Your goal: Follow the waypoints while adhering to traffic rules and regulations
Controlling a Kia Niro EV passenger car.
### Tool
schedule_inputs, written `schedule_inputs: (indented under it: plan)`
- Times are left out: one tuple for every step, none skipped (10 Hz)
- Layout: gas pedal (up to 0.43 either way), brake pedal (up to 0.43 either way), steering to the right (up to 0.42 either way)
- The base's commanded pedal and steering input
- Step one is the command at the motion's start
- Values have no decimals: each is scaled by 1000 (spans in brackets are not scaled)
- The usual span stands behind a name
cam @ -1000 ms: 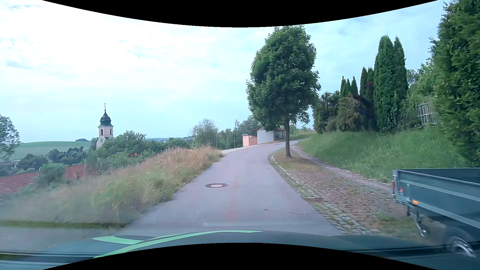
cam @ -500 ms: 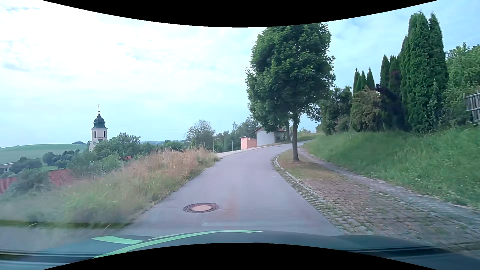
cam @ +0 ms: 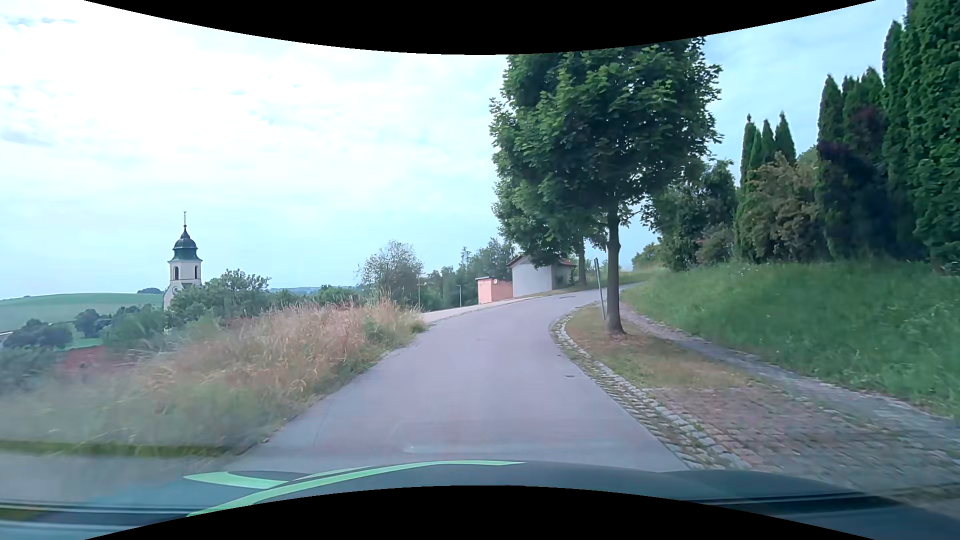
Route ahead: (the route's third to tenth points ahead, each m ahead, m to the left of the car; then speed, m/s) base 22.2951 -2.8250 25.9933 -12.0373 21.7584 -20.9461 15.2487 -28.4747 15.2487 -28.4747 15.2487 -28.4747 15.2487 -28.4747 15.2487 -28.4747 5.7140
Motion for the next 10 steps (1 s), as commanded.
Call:
schedule_inputs:
  plan:
    - [0,6,5]
    - [0,6,5]
    - [0,0,5]
    - [0,0,4]
    - [0,0,4]
    - [0,0,8]
    - [0,0,11]
    - [0,0,19]
    - [0,0,31]
    - [0,0,33]
